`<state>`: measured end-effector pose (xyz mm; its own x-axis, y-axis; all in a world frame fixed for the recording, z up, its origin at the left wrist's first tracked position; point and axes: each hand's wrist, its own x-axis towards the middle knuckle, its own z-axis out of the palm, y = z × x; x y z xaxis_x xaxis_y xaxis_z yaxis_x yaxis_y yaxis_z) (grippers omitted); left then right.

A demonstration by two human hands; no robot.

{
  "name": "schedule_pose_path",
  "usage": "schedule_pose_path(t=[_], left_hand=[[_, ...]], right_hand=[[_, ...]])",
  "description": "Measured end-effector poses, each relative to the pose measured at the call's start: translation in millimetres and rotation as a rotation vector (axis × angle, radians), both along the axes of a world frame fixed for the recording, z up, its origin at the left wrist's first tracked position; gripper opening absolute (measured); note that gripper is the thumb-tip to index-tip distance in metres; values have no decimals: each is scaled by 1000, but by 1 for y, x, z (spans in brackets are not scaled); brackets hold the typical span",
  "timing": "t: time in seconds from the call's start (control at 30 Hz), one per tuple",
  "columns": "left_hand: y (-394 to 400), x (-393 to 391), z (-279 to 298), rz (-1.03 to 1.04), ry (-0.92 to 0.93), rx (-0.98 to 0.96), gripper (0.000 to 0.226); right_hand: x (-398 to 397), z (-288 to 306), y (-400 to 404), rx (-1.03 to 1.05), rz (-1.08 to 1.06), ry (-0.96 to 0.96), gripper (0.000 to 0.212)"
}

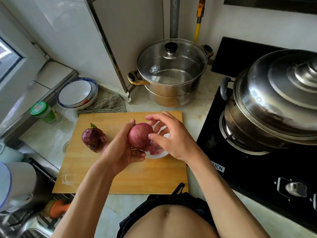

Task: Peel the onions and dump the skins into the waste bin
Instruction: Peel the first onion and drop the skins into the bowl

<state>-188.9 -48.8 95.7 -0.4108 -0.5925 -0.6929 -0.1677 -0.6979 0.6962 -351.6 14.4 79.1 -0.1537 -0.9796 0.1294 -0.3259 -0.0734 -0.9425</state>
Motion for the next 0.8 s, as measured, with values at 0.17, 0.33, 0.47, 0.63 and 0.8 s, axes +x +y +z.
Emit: schedule_pose_path(t=[0.17,0.33,0.47,0.63,0.8], left_hand=[[-3,1,1,-21,-27,-50,62],[-5,0,2,-30,-33,-61,64],[-3,-3,1,-22,-37,-54,61],[-2,-5,4,-37,-53,-40,59],[-1,-5,4,-61,-61,-33,59]], right_hand=[[-4,4,2,3,64,34,46],[-6,5,1,-43,60,98,36],[-7,4,2,-64,43,136,33],[-9,4,3,-45,48,120,32],[-12,5,3,-12,63,114,30]])
